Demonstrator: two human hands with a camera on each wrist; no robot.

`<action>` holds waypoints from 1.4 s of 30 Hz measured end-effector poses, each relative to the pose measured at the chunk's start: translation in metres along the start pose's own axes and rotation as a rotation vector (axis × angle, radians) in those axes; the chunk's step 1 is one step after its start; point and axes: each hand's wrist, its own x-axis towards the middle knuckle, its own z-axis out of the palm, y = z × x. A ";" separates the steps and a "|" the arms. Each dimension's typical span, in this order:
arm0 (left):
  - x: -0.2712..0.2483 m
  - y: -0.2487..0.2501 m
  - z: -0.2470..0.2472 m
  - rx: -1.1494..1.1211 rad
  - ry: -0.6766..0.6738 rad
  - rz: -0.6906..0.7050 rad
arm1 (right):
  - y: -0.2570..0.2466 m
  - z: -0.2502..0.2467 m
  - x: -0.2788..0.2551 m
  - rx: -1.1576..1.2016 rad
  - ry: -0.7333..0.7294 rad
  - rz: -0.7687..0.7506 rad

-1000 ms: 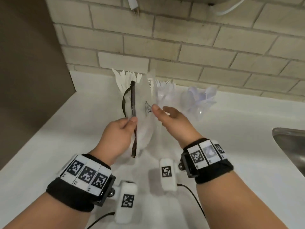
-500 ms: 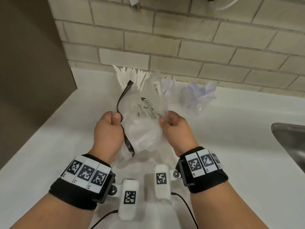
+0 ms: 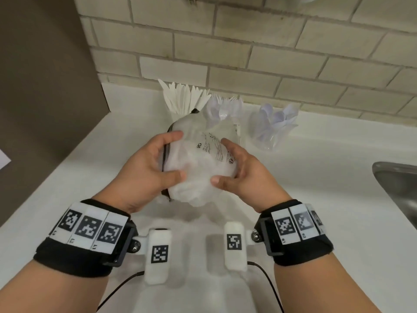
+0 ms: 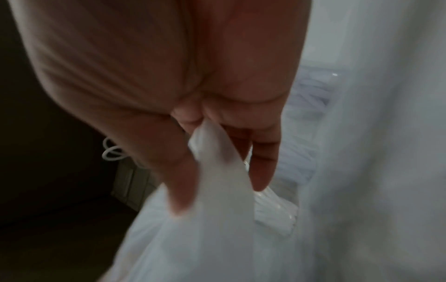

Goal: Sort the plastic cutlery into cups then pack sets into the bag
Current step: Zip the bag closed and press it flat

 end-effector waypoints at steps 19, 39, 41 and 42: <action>-0.035 0.014 0.011 0.423 0.389 0.169 | -0.024 0.032 -0.051 0.439 0.130 0.027; -0.116 0.029 0.016 0.008 0.121 -0.086 | -0.040 0.046 -0.085 0.619 -0.030 0.169; -0.119 0.024 0.012 -0.229 0.082 -0.113 | -0.038 0.037 -0.092 0.745 -0.085 0.173; -0.121 0.023 0.013 -0.302 0.049 -0.118 | -0.039 0.033 -0.095 0.783 -0.125 0.180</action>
